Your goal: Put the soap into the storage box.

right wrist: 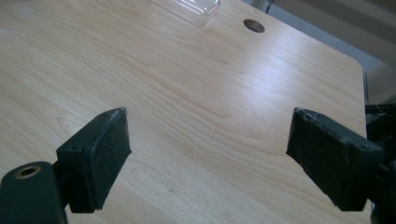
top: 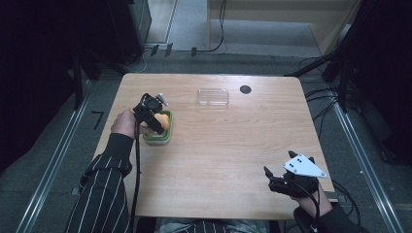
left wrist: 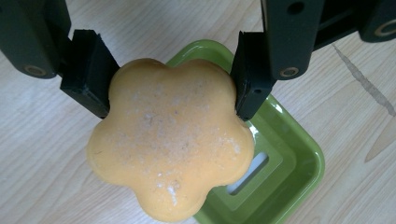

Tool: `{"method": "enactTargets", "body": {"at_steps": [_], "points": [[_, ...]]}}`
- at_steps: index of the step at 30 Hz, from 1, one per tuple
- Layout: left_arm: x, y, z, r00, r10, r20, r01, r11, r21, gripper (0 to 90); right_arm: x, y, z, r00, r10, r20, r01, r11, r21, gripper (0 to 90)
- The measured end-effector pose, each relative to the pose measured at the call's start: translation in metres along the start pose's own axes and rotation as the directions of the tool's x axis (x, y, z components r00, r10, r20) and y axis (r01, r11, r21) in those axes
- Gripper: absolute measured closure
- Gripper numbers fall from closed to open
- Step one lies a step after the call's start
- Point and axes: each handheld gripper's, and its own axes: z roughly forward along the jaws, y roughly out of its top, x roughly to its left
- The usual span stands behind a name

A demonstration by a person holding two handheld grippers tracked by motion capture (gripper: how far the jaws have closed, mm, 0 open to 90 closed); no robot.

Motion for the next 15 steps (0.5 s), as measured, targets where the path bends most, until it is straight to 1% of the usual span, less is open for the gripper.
{"method": "enactTargets", "body": {"at_steps": [2,4,5,7,8,10,15], "points": [[0.002,0.001,0.002,1.0000,0.000,-0.007,0.001,1.0000,0.004,39.6,0.000,0.000,0.000,1.0000,0.003,-0.001,-0.003,1.000,0.001,13.7],[0.003,0.001,0.004,0.9999,-0.009,-0.008,0.009,1.0000,0.000,39.6,0.000,0.000,0.000,1.0000,0.003,-0.001,-0.003,1.000,0.001,13.7],[0.004,0.001,0.004,0.9996,-0.025,-0.010,0.025,0.9997,-0.004,39.6,0.000,0.000,0.000,1.0000,0.003,0.000,-0.003,1.000,0.001,13.7],[0.006,0.002,0.006,0.9988,-0.037,-0.032,0.037,0.9993,-0.001,39.5,0.000,0.000,0.000,1.0000,-0.001,-0.001,0.001,1.000,0.002,13.7],[0.007,0.002,0.007,0.9987,-0.037,-0.036,0.037,0.9993,0.001,39.5,0.000,0.000,0.000,1.0000,-0.003,-0.001,0.003,1.000,0.002,13.7],[0.009,0.002,0.010,0.9988,-0.045,-0.020,0.045,0.9990,0.008,39.5,0.000,0.000,0.000,1.0000,0.000,0.002,0.000,1.000,0.001,13.7],[0.011,0.002,0.014,0.9983,-0.055,-0.022,0.055,0.9984,0.010,39.5,0.000,0.000,0.000,1.0000,-0.001,-0.002,0.001,1.000,0.003,13.7]]}}
